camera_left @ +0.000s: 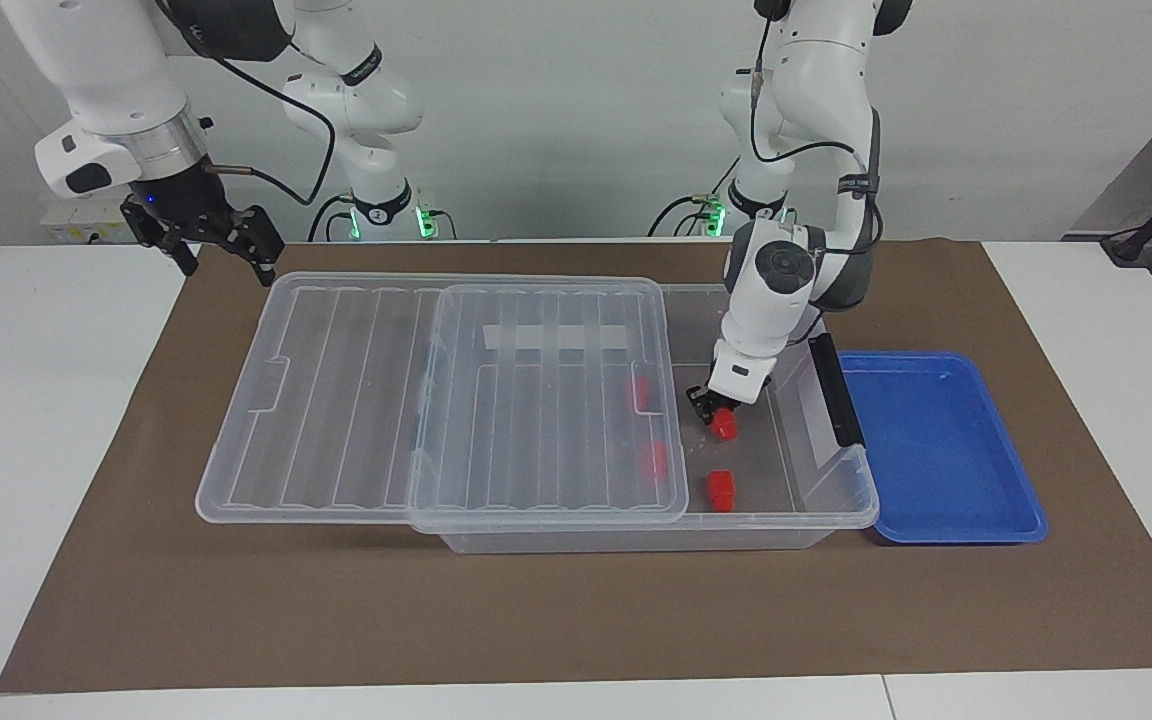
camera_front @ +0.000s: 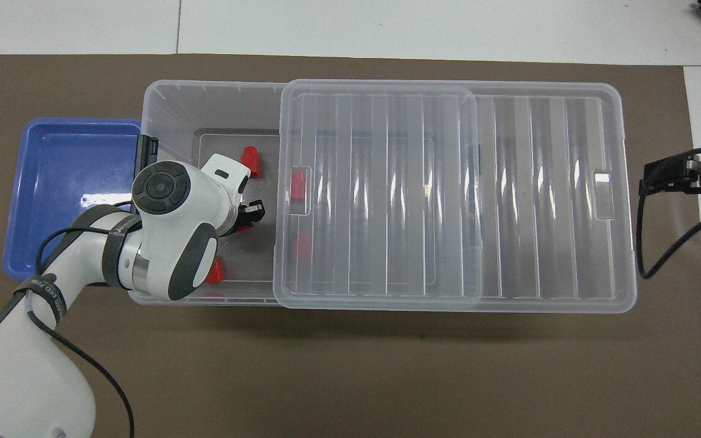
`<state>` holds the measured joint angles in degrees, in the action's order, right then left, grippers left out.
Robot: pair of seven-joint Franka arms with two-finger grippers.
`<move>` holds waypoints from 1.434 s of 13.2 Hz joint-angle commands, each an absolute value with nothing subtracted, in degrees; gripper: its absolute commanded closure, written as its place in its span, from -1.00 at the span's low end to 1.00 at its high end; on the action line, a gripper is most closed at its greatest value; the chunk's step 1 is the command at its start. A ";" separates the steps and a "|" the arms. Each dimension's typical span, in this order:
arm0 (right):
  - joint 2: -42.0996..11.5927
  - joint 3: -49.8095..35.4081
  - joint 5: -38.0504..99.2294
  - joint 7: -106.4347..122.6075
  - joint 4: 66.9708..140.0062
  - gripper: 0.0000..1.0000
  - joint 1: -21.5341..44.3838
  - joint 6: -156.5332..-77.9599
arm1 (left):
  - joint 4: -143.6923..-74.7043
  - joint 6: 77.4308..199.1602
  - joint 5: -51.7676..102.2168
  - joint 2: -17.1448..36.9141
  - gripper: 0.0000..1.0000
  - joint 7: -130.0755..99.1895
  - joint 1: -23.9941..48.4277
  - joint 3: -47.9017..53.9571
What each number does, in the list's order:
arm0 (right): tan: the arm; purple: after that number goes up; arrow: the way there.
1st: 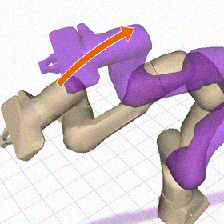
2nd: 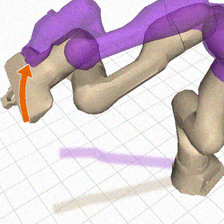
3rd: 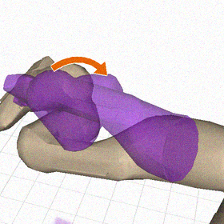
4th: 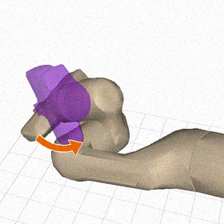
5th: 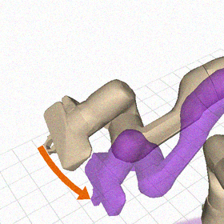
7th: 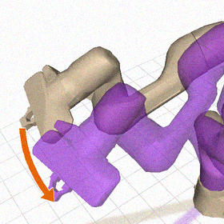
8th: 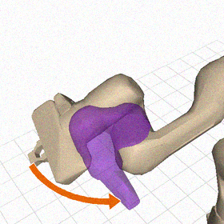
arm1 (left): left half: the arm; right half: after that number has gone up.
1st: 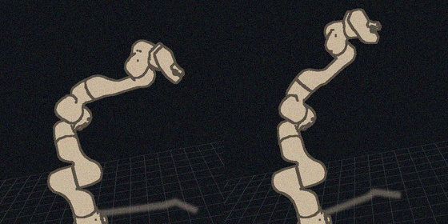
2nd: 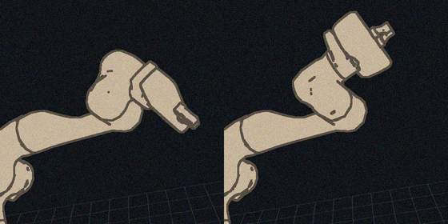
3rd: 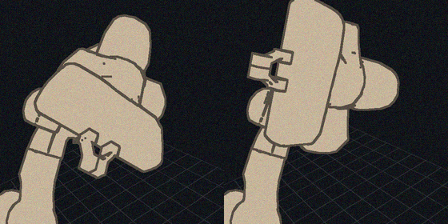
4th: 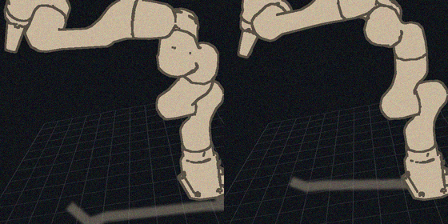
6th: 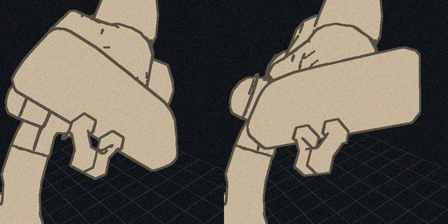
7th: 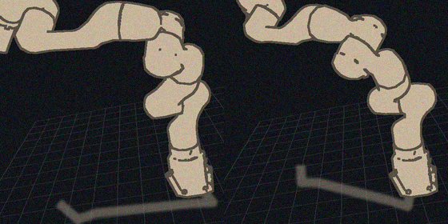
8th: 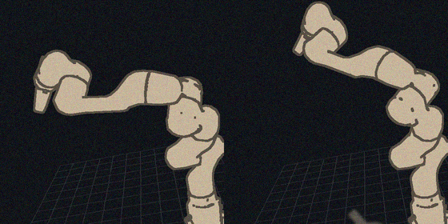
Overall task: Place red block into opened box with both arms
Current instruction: 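Release the red block in the box and withdraw the left gripper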
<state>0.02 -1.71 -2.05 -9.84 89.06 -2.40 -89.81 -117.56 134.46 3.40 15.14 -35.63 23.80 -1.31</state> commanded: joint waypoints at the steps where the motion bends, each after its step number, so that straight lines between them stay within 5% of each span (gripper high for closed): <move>1: 0.35 -1.76 -1.93 -10.37 89.91 -1.00 -2.72 -90.79 | -119.18 136.14 3.34 14.41 0.26 -35.77 24.79 -2.37; 3: 0.35 -1.76 -1.93 -10.37 90.00 -1.00 -2.72 -91.05 | -119.18 136.14 3.34 14.41 0.07 -35.77 24.52 -2.37; 8: 0.35 -1.76 -1.93 -10.28 90.00 -1.00 -2.81 -91.14 | -117.61 132.74 3.34 14.15 -0.03 -35.95 24.78 -2.46; 12: 0.35 -1.76 -1.93 -10.28 90.00 -1.00 -2.81 -91.14 | -103.22 108.78 2.03 11.52 -0.12 -35.60 23.21 -3.16; 13: 0.35 -1.76 -1.93 -10.28 90.00 -1.00 -2.81 -91.14 | -99.79 103.33 0.54 10.64 -0.22 -35.33 22.86 -3.16; 15: 0.35 -1.76 -1.93 -10.28 90.00 -1.00 -2.81 -91.23 | -96.08 97.23 -2.36 7.49 -1.00 -31.23 20.50 -3.16; 17: 0.35 -1.76 -1.93 -10.20 90.09 -1.00 -2.99 -91.32 | -95.01 92.48 -2.37 3.54 -1.00 -20.01 15.32 -3.25; 18: 0.44 -1.76 -1.85 -10.11 91.05 -0.81 -4.21 -93.32 | -95.53 90.98 -2.37 1.34 -1.00 -13.51 11.81 -3.25; 19: 1.05 -1.76 -1.85 -9.85 93.06 -0.42 -5.26 -96.30 | -95.54 89.66 -2.37 0.01 -1.00 -6.92 8.21 -3.25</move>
<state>0.03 -1.68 -2.05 -9.84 89.63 -3.15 -91.90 -94.59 92.28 -1.92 3.05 -16.95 14.03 -3.75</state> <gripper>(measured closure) 0.075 0.000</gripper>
